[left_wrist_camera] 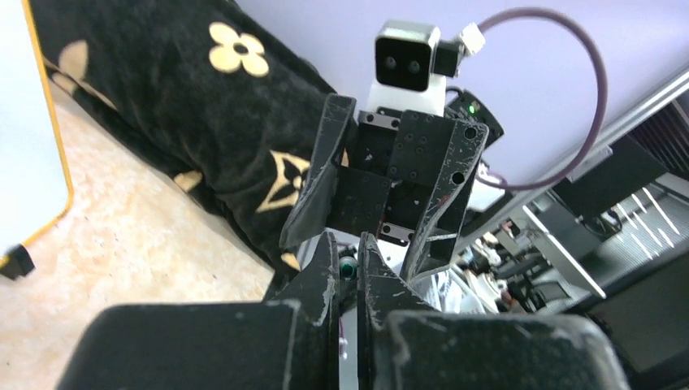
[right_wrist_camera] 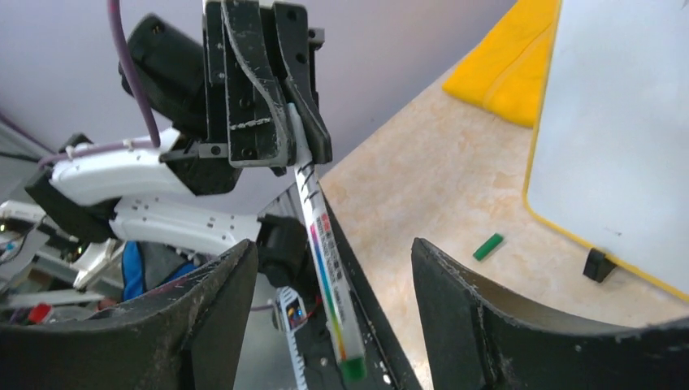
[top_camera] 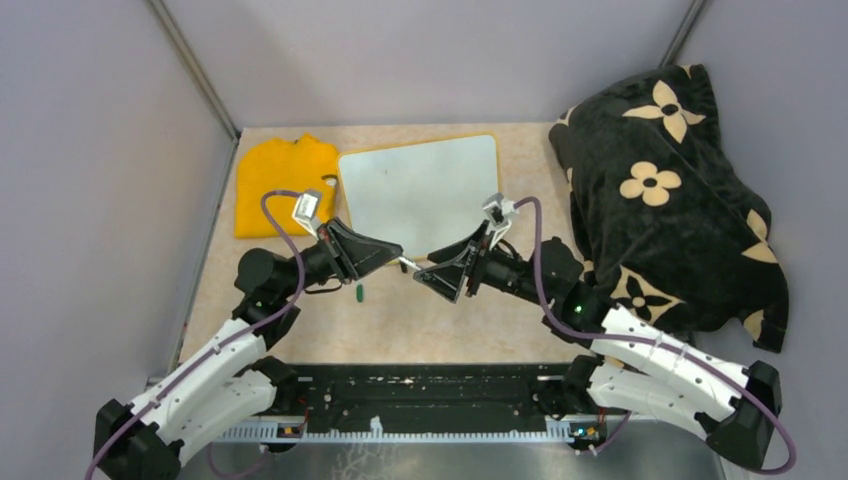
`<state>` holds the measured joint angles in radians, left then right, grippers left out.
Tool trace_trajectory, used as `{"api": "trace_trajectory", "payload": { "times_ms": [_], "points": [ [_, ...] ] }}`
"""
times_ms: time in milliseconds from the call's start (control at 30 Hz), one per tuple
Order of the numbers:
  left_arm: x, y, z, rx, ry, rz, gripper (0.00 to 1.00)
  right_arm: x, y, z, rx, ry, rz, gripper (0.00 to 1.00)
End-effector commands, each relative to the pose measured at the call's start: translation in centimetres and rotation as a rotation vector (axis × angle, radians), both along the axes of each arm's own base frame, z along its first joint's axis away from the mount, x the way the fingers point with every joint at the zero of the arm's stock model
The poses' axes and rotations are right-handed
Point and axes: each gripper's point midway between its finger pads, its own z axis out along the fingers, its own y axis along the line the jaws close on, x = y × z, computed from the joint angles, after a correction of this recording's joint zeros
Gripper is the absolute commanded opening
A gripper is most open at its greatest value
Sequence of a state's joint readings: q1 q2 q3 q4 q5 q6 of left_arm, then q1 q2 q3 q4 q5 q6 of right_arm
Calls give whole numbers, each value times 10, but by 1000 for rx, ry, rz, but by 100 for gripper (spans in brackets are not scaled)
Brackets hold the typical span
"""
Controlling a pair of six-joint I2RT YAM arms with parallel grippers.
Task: Write a sentence on the whiteboard
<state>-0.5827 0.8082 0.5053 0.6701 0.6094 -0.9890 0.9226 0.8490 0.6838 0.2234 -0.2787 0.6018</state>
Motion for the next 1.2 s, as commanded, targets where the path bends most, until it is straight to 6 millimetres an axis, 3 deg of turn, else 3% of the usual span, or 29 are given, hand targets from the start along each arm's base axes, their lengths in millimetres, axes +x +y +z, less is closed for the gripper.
{"api": "trace_trajectory", "payload": {
  "times_ms": [0, 100, 133, 200, 400, 600, 767, 867, 1033, 1167],
  "points": [
    [18, 17, 37, -89, -49, 172, 0, 12, -29, 65, 196, -104, -164, 69],
    [24, 24, 50, -123, -50, 229, 0, 21, -37, 73, 231, -53, -233, 75],
    [26, 26, 55, -136, -53, 242, 0, 19, -36, 78, 244, -69, -220, 93],
    [27, 28, 65, -159, -63, 259, 0, 13, -34, 86, 285, -87, -185, 99],
    [31, 34, 90, -196, -103, 304, 0, 25, -29, 87, 221, -54, -228, 99],
    [33, 42, 109, -236, -123, 347, 0, 50, -38, 82, 201, 161, -383, 99],
    [41, 42, 110, -274, -73, 354, 0, 45, -27, 92, 176, 78, -307, 99],
    [42, 38, 109, -300, -44, 319, 0, 42, -28, 105, 248, 34, -271, 99],
    [40, 35, 115, -351, -27, 273, 0, 23, -21, 123, 315, -65, -88, 97],
    [39, 35, 117, -374, -20, 256, 0, 28, -21, 124, 356, -58, -50, 93]
  ]
}}
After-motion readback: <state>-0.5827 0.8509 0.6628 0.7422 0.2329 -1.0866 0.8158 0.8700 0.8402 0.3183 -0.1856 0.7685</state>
